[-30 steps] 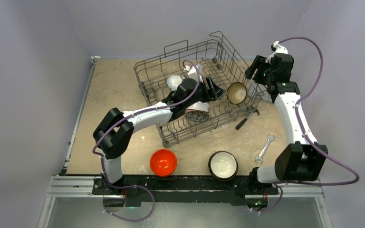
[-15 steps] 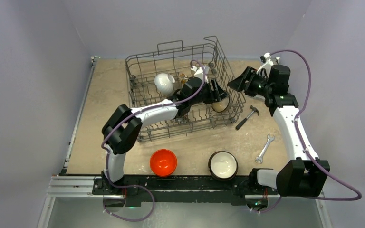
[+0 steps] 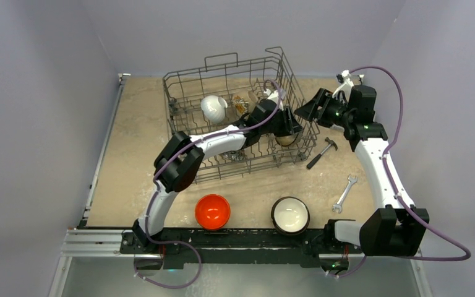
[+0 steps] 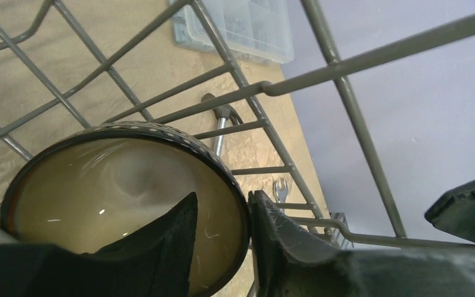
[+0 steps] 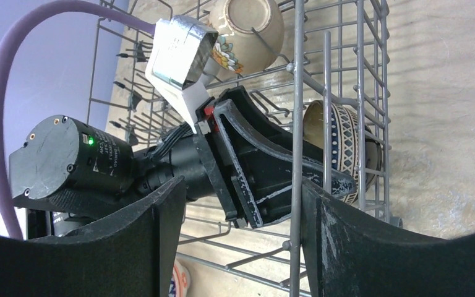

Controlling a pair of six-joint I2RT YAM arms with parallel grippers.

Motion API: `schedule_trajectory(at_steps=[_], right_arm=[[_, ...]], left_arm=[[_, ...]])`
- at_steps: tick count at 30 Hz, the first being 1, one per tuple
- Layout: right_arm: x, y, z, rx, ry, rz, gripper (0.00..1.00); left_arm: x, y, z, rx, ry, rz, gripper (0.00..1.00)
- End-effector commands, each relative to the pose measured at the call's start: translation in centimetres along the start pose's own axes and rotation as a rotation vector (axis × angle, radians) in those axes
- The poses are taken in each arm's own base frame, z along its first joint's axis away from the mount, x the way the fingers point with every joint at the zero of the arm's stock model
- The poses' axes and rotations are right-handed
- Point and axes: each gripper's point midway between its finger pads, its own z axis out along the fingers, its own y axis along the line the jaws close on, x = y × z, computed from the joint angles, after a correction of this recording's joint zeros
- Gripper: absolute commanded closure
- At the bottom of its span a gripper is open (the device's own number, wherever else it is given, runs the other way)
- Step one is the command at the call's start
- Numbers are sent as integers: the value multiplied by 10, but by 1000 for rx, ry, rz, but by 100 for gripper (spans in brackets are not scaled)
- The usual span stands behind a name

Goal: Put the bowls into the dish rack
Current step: Turn the bowl upside down on the dish rack.

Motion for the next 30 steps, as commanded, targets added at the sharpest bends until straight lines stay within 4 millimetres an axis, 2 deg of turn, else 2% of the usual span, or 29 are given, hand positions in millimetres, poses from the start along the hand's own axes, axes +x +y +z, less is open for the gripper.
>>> schedule_trajectory(at_steps=[1,3,5,11,17,30], right_arm=[[4,23,-5,-84,34,-29,33],[4,22,-5,-82,38,-31,33],[5,21,-5,-80,39,-35,33],[7,19,-3,-81,46,-40,33],[7,19,-4,-77,44,-43,33],[5,19,-4,-73,40,-51,33]], left_arm=[[-11,-19,3,42,-27,16,76],[-14,-23,2,57,-34,11,91],[-18,-24,-1,62,-39,3,100],[-26,-21,-25,126,-59,-86,100],[-29,-2,-52,126,-94,-155,100],[-17,45,-76,-109,-57,-139,98]])
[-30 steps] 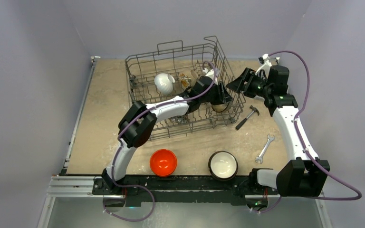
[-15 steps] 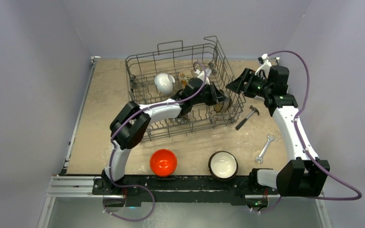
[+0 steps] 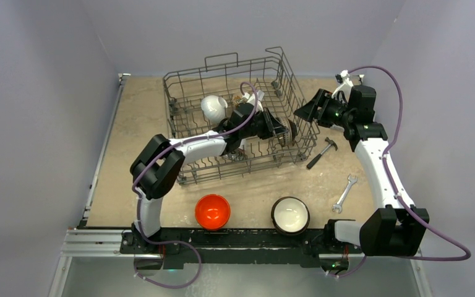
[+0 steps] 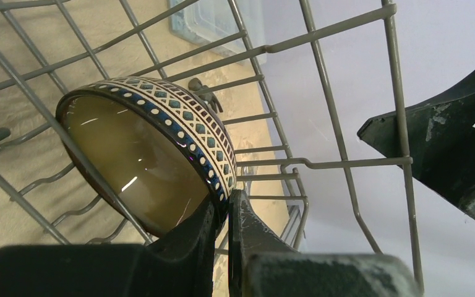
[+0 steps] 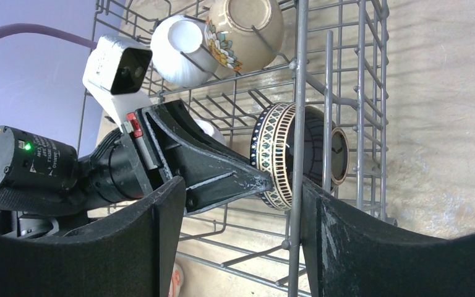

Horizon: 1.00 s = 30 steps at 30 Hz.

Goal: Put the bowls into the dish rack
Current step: Turn the bowl upside down on the dish rack.

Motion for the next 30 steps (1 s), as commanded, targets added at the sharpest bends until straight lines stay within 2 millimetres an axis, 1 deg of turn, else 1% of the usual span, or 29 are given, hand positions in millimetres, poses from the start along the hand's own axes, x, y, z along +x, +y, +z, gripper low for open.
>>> schedule_trajectory(at_steps=[1,3,6,9,11,13,15,18,21,24,27,30], right_arm=[[2,21,-4,-71,30,-21,33],[2,21,-5,-71,29,-24,33],[1,22,-5,-74,26,-27,33],[0,23,-5,-76,23,-30,33],[-1,23,-6,-77,21,-31,33],[-2,24,-6,-78,19,-32,33],[-2,24,-6,-80,18,-33,33],[-3,25,-6,-81,15,-34,33],[-3,25,-6,-81,16,-32,33],[-4,25,-6,-80,14,-32,33],[-5,25,-5,-80,12,-33,33],[-5,24,-6,-75,8,-35,33]], left_arm=[[-10,40,-20,-179,-11,29,97],[-10,46,-25,-212,0,44,95],[-8,57,-31,-260,17,72,88],[-7,68,-34,-316,45,111,88],[-1,81,-40,-373,87,129,88],[2,90,-44,-404,109,143,88],[1,95,-46,-424,124,157,85],[3,98,-43,-433,164,182,79],[6,88,-40,-393,200,205,74],[-1,68,-42,-320,183,237,68],[-16,45,-45,-258,123,287,64],[-40,23,-44,-209,40,350,59]])
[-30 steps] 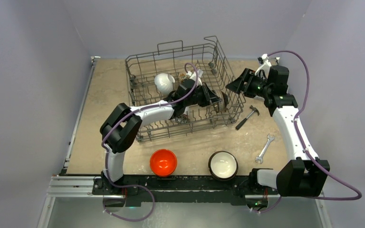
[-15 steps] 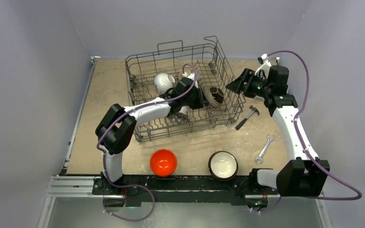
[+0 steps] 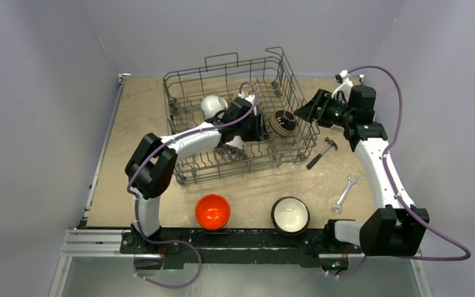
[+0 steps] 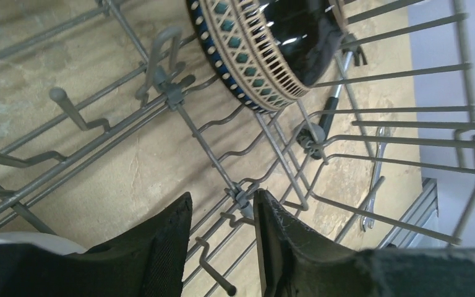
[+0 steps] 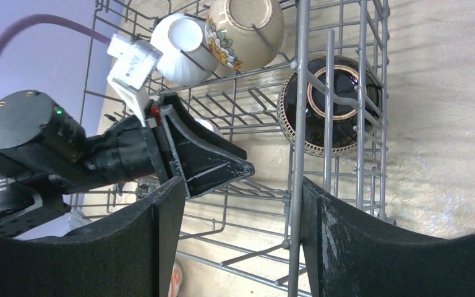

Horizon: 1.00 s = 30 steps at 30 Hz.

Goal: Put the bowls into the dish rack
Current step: Turn the bowl upside down on the dish rack.

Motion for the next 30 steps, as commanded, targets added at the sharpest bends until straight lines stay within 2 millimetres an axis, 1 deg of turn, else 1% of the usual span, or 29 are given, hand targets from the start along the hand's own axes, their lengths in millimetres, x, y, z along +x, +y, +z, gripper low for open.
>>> schedule_trajectory(at_steps=[1,4,6,9,11,12,13,15,17,20,22,24,27,29,30], right_arm=[[-6,24,-6,-70,4,-34,33],[-7,22,-6,-61,-1,-38,33],[-6,21,-5,-59,4,-39,33],[-5,20,-5,-57,6,-39,33],[-4,20,-5,-56,8,-40,33],[-4,19,-5,-53,9,-41,33],[-4,19,-5,-53,9,-40,33],[-5,19,-6,-51,7,-42,32],[-6,19,-6,-41,1,-42,32],[-9,18,-6,-35,-2,-44,32],[-11,19,-6,-37,-4,-48,32],[-12,20,-7,-39,-4,-52,32],[-14,21,-7,-34,-7,-58,31],[-16,20,-8,-26,-10,-64,30],[-17,20,-8,-24,-12,-66,30]], left_arm=[[-62,-46,-33,112,-197,129,59],[-85,-52,-30,97,-256,151,58],[-98,-56,-24,93,-287,151,58],[-112,-60,-10,102,-303,153,57],[-119,-59,2,99,-309,158,57],[-125,-62,7,105,-320,156,57],[-126,-57,19,98,-314,147,57],[-133,-49,34,74,-321,134,57],[-134,-41,52,54,-317,136,57],[-132,-44,72,86,-288,146,56],[-126,-45,85,114,-254,149,55],[-115,-46,95,144,-203,141,55],[-92,-50,98,206,-120,112,55],[-74,-55,95,247,-65,100,56],[-65,-55,92,255,-40,86,57]])
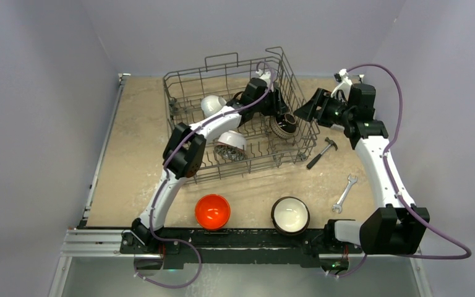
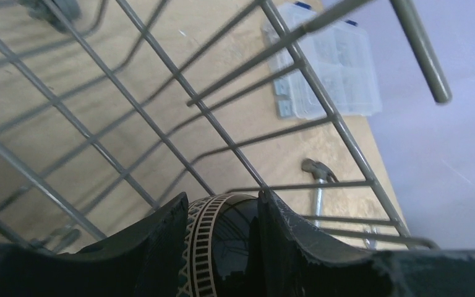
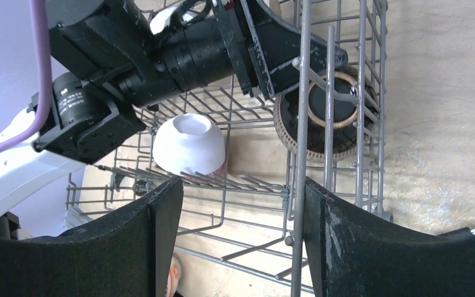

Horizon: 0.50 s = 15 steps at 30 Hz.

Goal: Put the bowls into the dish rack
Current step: Turn the bowl upside down on the dish rack.

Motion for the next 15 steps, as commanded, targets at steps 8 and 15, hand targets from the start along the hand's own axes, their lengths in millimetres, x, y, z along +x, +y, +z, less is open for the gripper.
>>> schedule_trajectory(at_steps=[8,15], right_arm=[[-19,19,-7,-29,-31,-58,28],[-28,14,-13,32,-63,-70,22]], left_arm=[[65,-54,-53,196,153,-98,62],[45,-66,-65,192,106,-46,62]])
